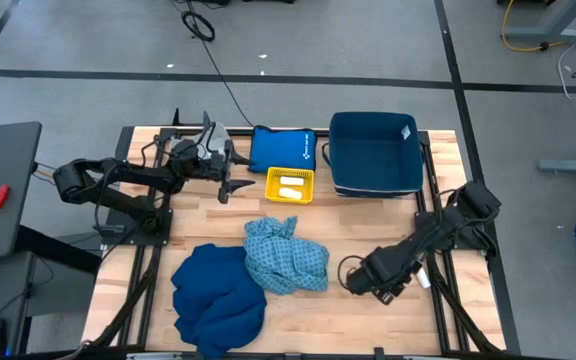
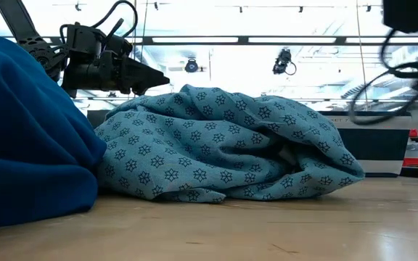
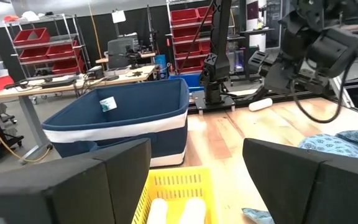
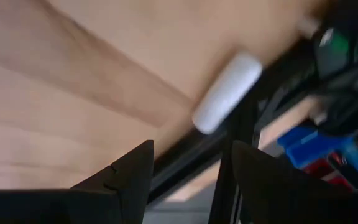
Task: Pick & place medical supplies in basket/bin
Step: Put the white rolled gauze into the yellow bin
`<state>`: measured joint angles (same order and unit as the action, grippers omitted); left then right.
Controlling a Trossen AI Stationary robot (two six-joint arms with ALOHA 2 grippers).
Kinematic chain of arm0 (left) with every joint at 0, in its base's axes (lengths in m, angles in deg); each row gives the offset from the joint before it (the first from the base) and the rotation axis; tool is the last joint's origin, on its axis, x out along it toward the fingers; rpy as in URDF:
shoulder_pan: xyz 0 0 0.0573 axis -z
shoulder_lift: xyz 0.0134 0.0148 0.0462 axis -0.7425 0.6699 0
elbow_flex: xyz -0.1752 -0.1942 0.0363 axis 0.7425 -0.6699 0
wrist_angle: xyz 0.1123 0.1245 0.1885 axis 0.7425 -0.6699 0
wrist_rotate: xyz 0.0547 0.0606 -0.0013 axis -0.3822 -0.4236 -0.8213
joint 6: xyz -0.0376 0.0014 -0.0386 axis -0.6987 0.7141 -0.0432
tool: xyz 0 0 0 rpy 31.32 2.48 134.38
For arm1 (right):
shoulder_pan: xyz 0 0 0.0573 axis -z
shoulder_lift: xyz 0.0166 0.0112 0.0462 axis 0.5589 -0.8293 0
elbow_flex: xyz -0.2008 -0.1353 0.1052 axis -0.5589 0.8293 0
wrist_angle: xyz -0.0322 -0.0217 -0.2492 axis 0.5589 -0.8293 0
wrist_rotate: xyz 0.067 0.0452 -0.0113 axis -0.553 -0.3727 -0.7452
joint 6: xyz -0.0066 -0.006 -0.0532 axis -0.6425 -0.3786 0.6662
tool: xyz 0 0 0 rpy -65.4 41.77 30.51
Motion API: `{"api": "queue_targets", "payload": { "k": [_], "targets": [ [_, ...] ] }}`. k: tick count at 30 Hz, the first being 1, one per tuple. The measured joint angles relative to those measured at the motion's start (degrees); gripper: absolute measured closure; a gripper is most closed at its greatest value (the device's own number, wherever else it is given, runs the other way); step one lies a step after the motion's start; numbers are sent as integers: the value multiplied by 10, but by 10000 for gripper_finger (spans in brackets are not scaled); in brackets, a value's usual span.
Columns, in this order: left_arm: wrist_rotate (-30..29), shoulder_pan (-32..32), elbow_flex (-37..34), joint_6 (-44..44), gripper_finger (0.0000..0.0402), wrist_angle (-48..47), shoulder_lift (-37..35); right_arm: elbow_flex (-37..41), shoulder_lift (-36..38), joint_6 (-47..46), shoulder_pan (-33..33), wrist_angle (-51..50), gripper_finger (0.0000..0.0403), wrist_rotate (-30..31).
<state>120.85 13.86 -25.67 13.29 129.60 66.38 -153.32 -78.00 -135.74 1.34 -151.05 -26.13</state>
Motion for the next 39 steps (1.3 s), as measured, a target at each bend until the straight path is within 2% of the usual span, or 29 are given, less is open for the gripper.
{"api": "queue_targets", "payload": {
  "k": [7, 18, 25, 33, 39],
  "targets": [
    [0, 0, 0, 0, 143, 0, 0, 26, 0, -34, -31, 17, 179, -48],
    [11, 0, 0, -4, 143, 0, 0, 97, 0, -44, -49, 63, 179, -72],
    [16, 0, 0, -7, 143, 0, 0, 145, 0, -36, -48, 150, 179, -72],
    [15, 0, 0, -9, 143, 0, 0, 194, 0, -32, -48, 160, 179, -84],
    [15, 0, 0, -11, 143, 0, 0, 216, 1, -27, -48, 219, 209, -96]
  ]
}}
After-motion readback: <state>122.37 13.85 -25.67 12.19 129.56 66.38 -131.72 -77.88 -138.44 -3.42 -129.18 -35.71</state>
